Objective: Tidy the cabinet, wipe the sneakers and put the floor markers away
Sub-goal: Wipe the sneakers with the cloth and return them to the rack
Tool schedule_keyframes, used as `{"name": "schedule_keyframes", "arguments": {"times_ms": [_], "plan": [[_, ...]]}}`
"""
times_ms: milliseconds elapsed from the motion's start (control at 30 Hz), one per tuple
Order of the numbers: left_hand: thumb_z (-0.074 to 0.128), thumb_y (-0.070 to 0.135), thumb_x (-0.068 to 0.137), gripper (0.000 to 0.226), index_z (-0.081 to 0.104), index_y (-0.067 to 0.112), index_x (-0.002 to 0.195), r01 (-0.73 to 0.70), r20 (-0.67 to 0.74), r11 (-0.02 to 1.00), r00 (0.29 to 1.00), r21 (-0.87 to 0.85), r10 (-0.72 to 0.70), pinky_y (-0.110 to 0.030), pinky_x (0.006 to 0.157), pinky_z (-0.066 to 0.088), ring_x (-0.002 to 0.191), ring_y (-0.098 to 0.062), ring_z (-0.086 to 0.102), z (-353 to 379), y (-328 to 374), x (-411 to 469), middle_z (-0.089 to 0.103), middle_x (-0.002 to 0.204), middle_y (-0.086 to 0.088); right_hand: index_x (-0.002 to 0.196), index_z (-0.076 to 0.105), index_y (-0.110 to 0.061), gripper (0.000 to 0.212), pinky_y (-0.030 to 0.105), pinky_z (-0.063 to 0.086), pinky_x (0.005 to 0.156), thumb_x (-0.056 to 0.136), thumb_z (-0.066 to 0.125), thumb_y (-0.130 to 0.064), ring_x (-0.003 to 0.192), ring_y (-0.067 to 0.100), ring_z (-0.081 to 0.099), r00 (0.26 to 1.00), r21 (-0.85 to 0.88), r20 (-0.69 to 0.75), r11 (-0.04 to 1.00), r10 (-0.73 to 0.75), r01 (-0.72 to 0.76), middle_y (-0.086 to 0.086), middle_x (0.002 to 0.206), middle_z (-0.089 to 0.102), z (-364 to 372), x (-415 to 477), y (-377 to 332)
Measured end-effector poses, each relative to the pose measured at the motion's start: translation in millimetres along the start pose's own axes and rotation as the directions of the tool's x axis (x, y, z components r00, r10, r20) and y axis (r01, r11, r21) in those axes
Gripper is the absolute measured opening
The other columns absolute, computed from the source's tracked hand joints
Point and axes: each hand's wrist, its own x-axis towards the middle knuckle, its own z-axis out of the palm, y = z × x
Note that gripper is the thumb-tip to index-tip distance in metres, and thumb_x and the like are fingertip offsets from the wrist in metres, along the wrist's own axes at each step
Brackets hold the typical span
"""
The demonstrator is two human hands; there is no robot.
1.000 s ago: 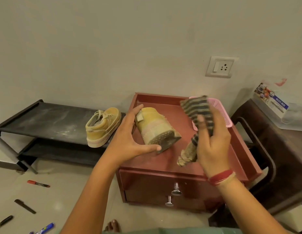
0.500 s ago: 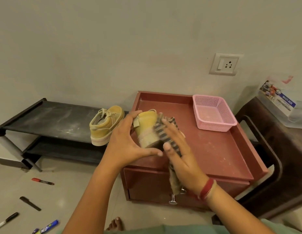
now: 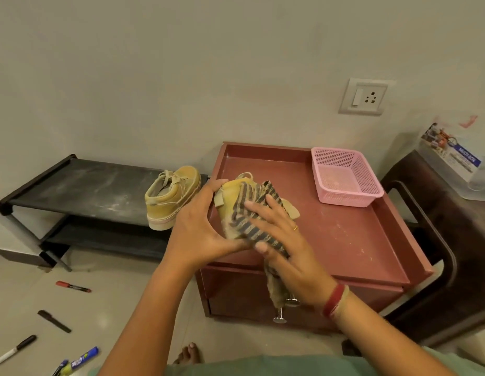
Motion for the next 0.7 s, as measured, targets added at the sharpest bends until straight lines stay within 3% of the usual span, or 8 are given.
{"name": "schedule_keyframes", "arguments": {"times_ms": [100,167,267,400,533,633,700], "plan": [[0.082,0.065,0.045,0.1,0.048,0.024,0.129,0.002,-0.023,1.0,1.0,0.029,-0.001,-0.017,0.092,0.047,0.113,0.008,0.051,-0.4,0.6,0.0,0.054,0.119,0.028,0.132,0.049,-0.031,0.051,0.046,0.027,0.113,0.09,0.038,-0.059,0.137,0.01,0.032,0.976,0.151,-0.107,0.973,0.19,-0.173,-0.009,0.142,0.046,-12.4,8.2,8.0],[0.081,0.066,0.046,0.101,0.047,0.023,0.13,0.01,-0.032,0.999,0.999,0.04,-0.009,-0.015,0.094,0.044,0.115,0.007,0.05,-0.4,-1.6,0.3,0.053,0.122,0.024,0.134,0.046,-0.034,0.047,0.047,0.024,0.114,0.092,0.039,-0.055,0.139,0.01,0.028,0.984,0.136,-0.073,0.979,0.16,-0.149,-0.01,0.144,0.042,-8.5,3.8,3.8],[0.08,0.062,0.05,0.096,0.049,0.018,0.13,0.034,-0.055,0.999,0.998,0.026,-0.033,-0.028,0.097,0.048,0.116,-0.001,0.054,0.4,-9.8,0.8,0.057,0.122,0.011,0.138,0.041,-0.031,0.046,0.044,0.016,0.116,0.094,0.039,-0.044,0.144,0.013,0.014,0.998,0.053,0.056,0.999,-0.008,0.005,-0.012,0.149,0.034,0.9,-0.7,1.5],[0.08,0.067,0.042,0.1,0.046,0.029,0.127,0.071,-0.119,0.997,0.99,-0.008,-0.071,-0.011,0.091,0.045,0.112,0.012,0.05,-1.4,-12.2,0.0,0.051,0.12,0.027,0.134,0.043,-0.037,0.051,0.049,0.023,0.114,0.089,0.039,-0.061,0.14,0.011,0.026,0.975,0.136,-0.062,0.969,0.215,-0.205,-0.009,0.145,0.041,-4.8,14.3,15.4],[0.078,0.073,0.043,0.107,0.049,0.019,0.131,0.071,-0.079,0.997,0.994,-0.02,-0.072,-0.023,0.094,0.05,0.116,-0.001,0.055,-5.8,-19.7,1.0,0.056,0.125,0.014,0.136,0.044,-0.029,0.046,0.037,0.02,0.116,0.094,0.04,-0.046,0.142,0.012,0.021,0.998,0.107,0.032,0.992,0.058,-0.061,-0.011,0.146,0.039,4.2,7.0,16.8],[0.08,0.071,0.042,0.106,0.048,0.023,0.131,0.089,-0.089,0.995,0.992,-0.054,-0.093,-0.018,0.092,0.049,0.116,0.002,0.054,-7.0,-20.8,0.5,0.054,0.123,0.022,0.132,0.044,-0.04,0.048,0.047,0.024,0.114,0.089,0.039,-0.061,0.139,0.011,0.029,0.974,0.122,-0.057,0.97,0.218,-0.21,-0.011,0.143,0.043,-2.3,18.5,23.4],[0.081,0.069,0.042,0.104,0.048,0.024,0.13,0.093,-0.086,0.993,0.991,-0.065,-0.099,-0.016,0.091,0.049,0.115,0.003,0.055,-7.9,-19.6,0.5,0.054,0.122,0.024,0.133,0.046,-0.032,0.052,0.046,0.024,0.114,0.089,0.039,-0.06,0.138,0.011,0.03,0.977,0.114,-0.066,0.974,0.203,-0.194,-0.009,0.142,0.045,2.4,16.4,20.4]]}}
